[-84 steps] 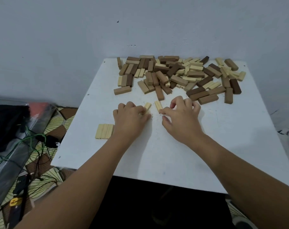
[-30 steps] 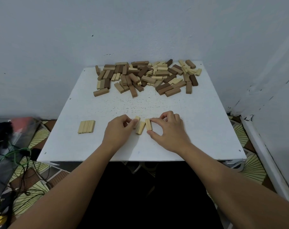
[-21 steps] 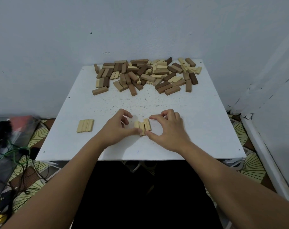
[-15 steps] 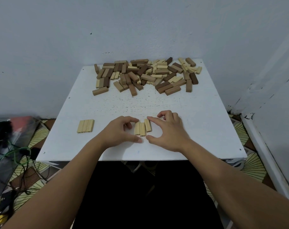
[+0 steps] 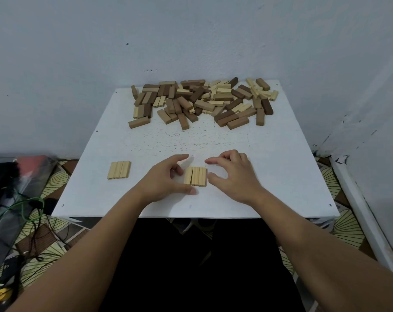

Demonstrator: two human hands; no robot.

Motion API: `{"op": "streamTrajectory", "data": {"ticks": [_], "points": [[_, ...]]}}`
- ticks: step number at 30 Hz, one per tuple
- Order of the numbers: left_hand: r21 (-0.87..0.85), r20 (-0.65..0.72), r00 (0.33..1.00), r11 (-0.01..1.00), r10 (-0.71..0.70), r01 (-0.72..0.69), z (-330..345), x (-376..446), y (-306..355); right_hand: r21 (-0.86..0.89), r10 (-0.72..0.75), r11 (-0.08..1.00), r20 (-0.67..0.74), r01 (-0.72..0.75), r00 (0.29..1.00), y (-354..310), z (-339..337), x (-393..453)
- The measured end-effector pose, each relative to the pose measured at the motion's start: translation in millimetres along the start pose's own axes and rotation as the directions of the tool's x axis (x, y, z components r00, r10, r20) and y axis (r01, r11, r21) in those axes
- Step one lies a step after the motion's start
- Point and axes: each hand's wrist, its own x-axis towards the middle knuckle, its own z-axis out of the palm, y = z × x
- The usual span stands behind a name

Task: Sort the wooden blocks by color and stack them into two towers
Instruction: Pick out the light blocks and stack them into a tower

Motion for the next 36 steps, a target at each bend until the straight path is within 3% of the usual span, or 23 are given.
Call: {"op": "streamTrajectory", "data": {"ticks": [3,7,11,18,20,22,24,27,29,31,36], "points": [[0.049,-0.032,0.999,0.999,-0.021,0.023,7,-9,2,-0.030,-0.005,1.000,0.025,0.005,1.000,-1,-1,0],[0.167,-0.230,0.972,0.981,-0.053,0.093,31,-13,7,-0.036,-0.004,0.999,-0.005,0.004,1.000,0,1,1],[0.237,-0.314,0.949,0.970,0.029,0.049,48,-8,6,0.023,-0.008,1.000,-0.029,0.009,1.000,2,2,-1],[0.331,-0.005,0.996,0.940,0.085,-0.079,13,1,12,0.085,0.006,0.996,-0.026,-0.004,1.000,0,1,-3],[0.232,0.039,0.994,0.966,0.105,-0.112,6,-1,11,0.170,0.021,0.985,-0.022,-0.017,1.000,-3,-1,-5],[-0.069,-0.029,0.996,0.994,0.086,-0.088,9,-7,9,0.260,0.020,0.966,-0.042,-0.009,0.999,-4,-2,-8],[-0.396,-0.165,0.986,0.913,0.039,-0.102,20,-11,9,0.442,0.042,0.897,-0.032,-0.023,0.999,-9,-2,-10],[-0.673,-0.268,0.961,0.728,-0.074,-0.131,40,-11,18,0.823,0.163,0.553,0.044,-0.128,0.986,-32,3,-7],[-0.746,-0.296,0.946,0.650,-0.132,-0.143,49,-9,25,0.918,0.242,0.370,0.057,-0.146,0.969,-48,9,-6],[-0.776,-0.317,0.936,0.610,-0.154,-0.162,56,-8,30,0.946,0.292,0.283,0.071,-0.157,0.954,-59,15,-6],[-0.800,-0.306,0.938,0.577,-0.161,-0.162,65,-4,30,0.943,0.297,0.282,0.088,-0.175,0.951,-64,30,-8]]}}
